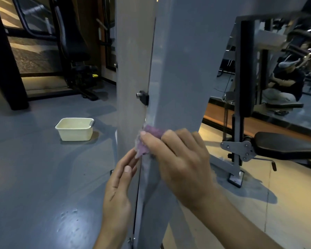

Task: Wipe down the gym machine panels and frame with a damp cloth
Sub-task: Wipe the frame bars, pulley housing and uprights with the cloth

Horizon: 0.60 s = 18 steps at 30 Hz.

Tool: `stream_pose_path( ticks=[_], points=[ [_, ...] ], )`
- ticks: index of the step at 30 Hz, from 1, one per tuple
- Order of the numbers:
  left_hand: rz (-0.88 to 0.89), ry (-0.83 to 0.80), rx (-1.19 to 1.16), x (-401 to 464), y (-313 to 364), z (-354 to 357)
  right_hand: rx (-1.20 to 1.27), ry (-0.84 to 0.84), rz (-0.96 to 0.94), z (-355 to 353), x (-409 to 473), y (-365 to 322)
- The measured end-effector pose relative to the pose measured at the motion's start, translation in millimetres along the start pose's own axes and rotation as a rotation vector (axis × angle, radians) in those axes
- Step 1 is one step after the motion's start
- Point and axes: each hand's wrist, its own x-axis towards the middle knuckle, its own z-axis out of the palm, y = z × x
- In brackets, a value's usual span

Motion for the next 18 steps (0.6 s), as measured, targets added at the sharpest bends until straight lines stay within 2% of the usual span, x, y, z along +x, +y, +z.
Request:
stream_pose_path(
  ticks=[6, 9, 13, 15, 18],
  points=[
    [0.024, -0.064, 0.101, -2.0, -0.7, -0.9, 0.02, -0.232, -0.091, 2.6, -62.5, -18.3],
    [0.033, -0.068, 0.133, -1.7, -3.2, -2.7, -0.004, -0.123, -0.129, -7.4, -29.1, 2.8],
    [0.038, -0.051, 0.168, -5.0, -4.0, -0.4, 0.018, 0.143, 0.071, -21.3, 30.9, 43.2],
    [0.044, -0.049, 0.179, -7.6, -2.5, 2.4, 0.026, 0.148, 0.118, -19.2, 26.6, 42.4],
    [0.042, -0.038, 0.18, -7.9, -0.4, 4.7, 0.045, 0.003, 0.077, -6.5, -25.1, 22.5]
  ],
)
